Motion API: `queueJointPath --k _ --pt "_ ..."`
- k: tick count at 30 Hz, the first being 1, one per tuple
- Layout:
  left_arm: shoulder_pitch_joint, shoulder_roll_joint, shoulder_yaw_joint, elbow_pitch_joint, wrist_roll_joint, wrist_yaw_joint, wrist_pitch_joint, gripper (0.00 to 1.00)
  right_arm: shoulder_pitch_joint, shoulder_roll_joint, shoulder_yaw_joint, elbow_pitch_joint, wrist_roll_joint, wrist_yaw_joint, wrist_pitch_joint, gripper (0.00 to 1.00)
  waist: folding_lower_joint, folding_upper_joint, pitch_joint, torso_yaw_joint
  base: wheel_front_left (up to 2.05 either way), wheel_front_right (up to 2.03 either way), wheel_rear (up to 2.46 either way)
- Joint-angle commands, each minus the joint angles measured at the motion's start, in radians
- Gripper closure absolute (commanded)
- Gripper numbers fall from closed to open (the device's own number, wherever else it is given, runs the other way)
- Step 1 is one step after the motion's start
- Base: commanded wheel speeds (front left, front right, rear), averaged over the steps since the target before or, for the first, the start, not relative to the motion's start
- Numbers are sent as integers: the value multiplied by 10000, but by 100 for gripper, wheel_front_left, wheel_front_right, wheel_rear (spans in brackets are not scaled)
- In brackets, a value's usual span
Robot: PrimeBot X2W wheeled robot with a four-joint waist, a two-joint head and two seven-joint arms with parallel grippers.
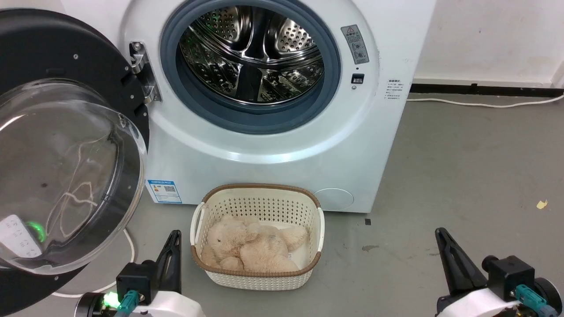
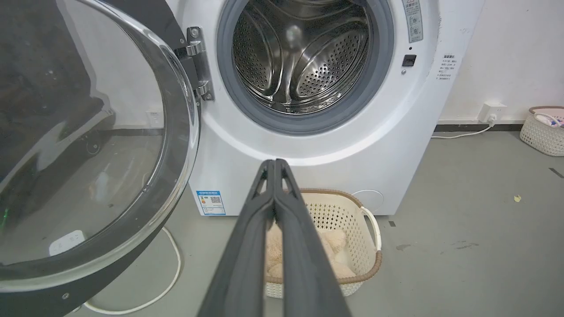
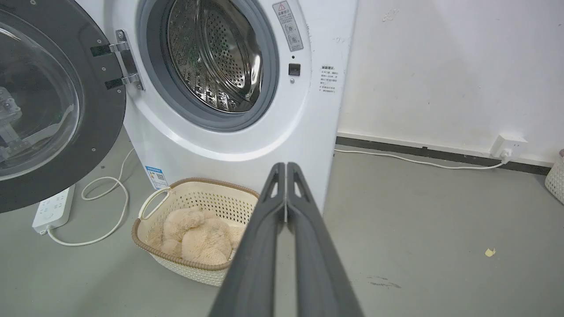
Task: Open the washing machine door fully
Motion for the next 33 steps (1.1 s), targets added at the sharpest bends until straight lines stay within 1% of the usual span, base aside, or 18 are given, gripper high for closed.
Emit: queueJointPath --k 1,33 --pt "-127 -63 84 -48 109 -49 54 100 -130 7 16 -64 -105 3 62 100 0 0 5 0 0 0 0" --pt "-346 -458 655 -161 728 -398 631 100 -438 10 70 -112 -436 5 667 100 0 0 101 -6 0 0 0"
